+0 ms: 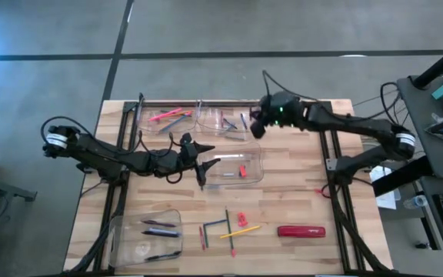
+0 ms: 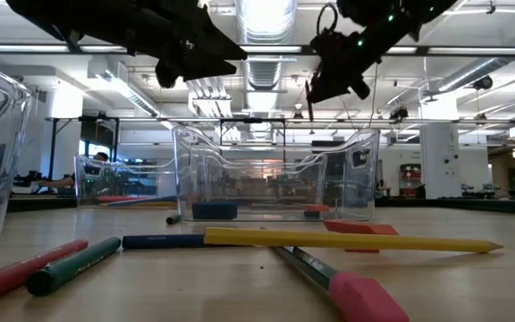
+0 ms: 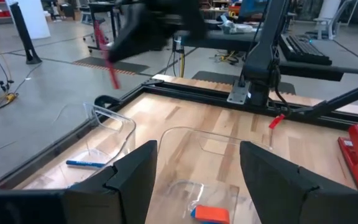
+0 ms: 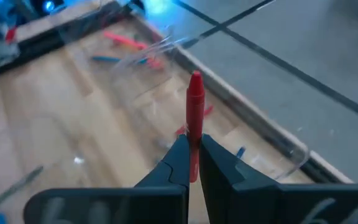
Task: Sort crayons/erasers/pens/pencils in bins
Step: Put the top red crayon into the top right transparent bin, then put the top green crayon into the top right transparent bin
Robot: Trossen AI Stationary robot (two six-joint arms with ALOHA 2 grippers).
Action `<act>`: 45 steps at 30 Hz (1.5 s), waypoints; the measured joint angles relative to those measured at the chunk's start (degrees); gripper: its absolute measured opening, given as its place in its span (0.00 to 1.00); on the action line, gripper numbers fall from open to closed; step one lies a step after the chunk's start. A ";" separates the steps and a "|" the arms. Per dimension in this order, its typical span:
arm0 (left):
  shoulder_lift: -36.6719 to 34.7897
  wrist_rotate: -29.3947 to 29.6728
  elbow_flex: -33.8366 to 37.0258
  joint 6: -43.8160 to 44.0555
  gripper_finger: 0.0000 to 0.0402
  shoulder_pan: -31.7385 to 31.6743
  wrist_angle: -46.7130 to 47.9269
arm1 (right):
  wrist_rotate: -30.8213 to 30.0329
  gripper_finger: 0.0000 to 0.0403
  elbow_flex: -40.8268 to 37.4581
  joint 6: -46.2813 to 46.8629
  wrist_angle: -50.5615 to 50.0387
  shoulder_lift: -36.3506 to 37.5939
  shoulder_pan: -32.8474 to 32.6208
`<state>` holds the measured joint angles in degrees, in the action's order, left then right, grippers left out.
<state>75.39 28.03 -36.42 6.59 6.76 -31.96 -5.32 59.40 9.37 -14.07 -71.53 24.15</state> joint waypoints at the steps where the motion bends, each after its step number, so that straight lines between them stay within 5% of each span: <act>1: -0.02 0.00 0.00 -0.04 0.53 0.00 0.02 | 1.08 0.03 0.19 0.05 1.21 -0.81 1.63; 9: -0.02 -0.54 0.02 -1.20 0.53 0.00 0.17 | 7.30 0.08 3.81 0.79 5.72 -7.83 7.30; 19: -0.05 -0.76 -0.03 -1.14 0.53 0.00 2.78 | 7.35 0.43 10.68 -0.18 -5.00 -12.86 6.43; 25: -3.42 -0.73 -0.82 1.90 0.53 0.00 18.11 | 7.21 0.55 10.02 0.05 -11.98 -9.92 3.71; 32: -10.15 1.84 -2.12 11.18 0.53 0.00 37.82 | 6.53 0.57 1.56 2.89 -11.70 1.19 -4.60; 37: -13.38 3.79 -1.66 21.35 0.53 0.00 47.86 | 2.17 0.57 -10.34 7.86 2.15 13.20 -15.96; 45: -3.73 -2.31 -2.39 25.36 0.53 -1.35 50.99 | -9.98 0.57 -29.06 8.08 23.05 25.05 -32.94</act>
<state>71.66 25.72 -38.82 31.95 5.41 19.03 -15.30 30.34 17.45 8.99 -46.48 -8.79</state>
